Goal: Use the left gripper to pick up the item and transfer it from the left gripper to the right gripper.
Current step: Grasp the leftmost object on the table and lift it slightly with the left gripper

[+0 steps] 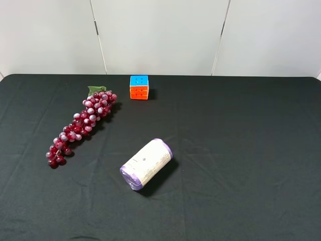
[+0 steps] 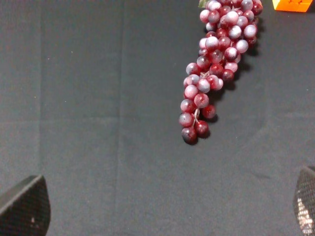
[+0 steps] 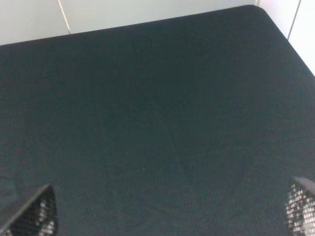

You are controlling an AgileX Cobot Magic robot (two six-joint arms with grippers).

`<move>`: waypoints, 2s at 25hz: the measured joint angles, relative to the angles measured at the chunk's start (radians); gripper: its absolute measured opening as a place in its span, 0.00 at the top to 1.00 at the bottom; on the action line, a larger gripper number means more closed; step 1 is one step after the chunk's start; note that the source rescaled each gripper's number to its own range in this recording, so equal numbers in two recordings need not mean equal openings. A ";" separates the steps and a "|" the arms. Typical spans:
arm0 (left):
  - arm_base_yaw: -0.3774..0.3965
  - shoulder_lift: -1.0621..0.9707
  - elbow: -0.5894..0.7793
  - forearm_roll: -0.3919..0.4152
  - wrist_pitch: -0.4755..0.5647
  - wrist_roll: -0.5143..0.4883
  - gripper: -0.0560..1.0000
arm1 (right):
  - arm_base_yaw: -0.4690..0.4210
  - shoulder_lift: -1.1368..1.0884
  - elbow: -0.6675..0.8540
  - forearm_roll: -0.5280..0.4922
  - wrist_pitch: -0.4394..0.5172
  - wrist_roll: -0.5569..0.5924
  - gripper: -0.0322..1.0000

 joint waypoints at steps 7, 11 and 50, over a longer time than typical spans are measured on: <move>0.000 0.000 0.000 0.000 0.000 0.000 0.02 | 0.000 0.000 0.000 0.000 0.000 0.000 0.00; 0.000 0.000 0.000 0.000 0.000 0.000 0.02 | 0.000 0.000 0.000 0.000 0.000 0.000 0.00; 0.000 0.399 -0.120 -0.031 0.020 0.000 0.02 | 0.000 0.000 0.000 0.000 0.000 0.000 0.00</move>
